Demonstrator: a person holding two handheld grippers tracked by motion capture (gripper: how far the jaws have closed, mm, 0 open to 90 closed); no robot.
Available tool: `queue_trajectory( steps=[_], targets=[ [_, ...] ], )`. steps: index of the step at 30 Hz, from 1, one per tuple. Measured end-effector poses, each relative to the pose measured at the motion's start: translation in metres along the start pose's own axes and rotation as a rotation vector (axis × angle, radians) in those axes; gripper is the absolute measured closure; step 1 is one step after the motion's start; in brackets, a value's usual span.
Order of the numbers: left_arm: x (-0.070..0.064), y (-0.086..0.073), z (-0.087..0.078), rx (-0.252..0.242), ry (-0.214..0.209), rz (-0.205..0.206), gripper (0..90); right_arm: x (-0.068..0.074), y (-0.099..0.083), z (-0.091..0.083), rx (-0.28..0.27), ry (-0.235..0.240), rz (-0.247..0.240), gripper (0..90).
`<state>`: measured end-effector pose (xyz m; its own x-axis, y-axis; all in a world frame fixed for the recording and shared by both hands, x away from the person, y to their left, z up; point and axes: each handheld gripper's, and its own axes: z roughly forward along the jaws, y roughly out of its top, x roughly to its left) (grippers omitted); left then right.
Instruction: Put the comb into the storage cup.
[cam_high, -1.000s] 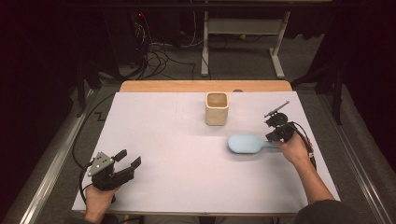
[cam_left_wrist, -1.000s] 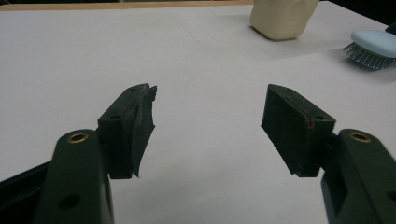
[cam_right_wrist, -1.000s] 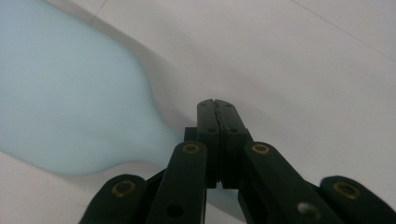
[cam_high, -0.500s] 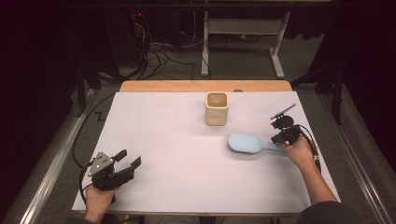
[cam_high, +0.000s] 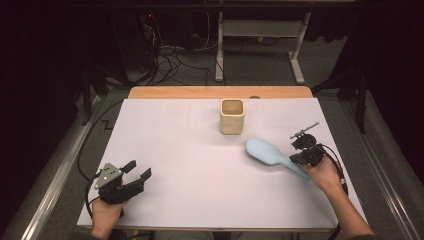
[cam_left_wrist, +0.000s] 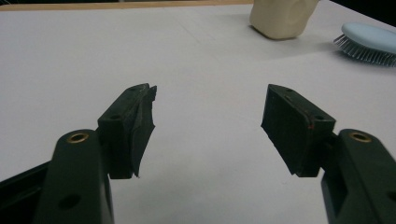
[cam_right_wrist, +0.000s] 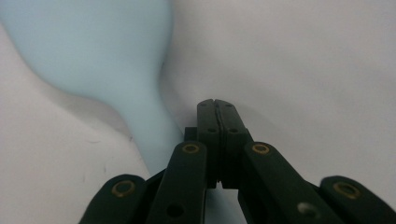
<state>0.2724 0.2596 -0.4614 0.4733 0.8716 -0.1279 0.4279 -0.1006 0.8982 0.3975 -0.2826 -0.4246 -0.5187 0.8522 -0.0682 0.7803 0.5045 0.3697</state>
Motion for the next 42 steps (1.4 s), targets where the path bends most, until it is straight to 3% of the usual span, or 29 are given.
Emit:
queue_trajectory(
  steps=[14,24,34,37,42],
  targets=[
    [0.0,0.0,0.0,-0.001,0.01,0.0,34.1,0.031,-0.017,-0.009,-0.06,0.028,-0.061,90.0],
    [0.0,0.0,0.0,-0.001,0.008,0.0,34.1,0.038,-0.025,-0.014,-0.088,0.023,-0.033,86.3],
    [0.0,0.0,0.0,-0.005,0.009,-0.001,33.9,0.039,-0.033,-0.031,-0.221,0.045,0.032,62.3],
    [0.0,0.0,0.0,-0.005,0.01,-0.003,33.9,0.042,-0.032,-0.029,-0.219,0.057,0.026,58.3],
    [0.0,0.0,-0.001,-0.005,0.009,-0.007,34.0,0.047,-0.026,-0.021,-0.165,0.075,0.038,51.3]
  ],
)
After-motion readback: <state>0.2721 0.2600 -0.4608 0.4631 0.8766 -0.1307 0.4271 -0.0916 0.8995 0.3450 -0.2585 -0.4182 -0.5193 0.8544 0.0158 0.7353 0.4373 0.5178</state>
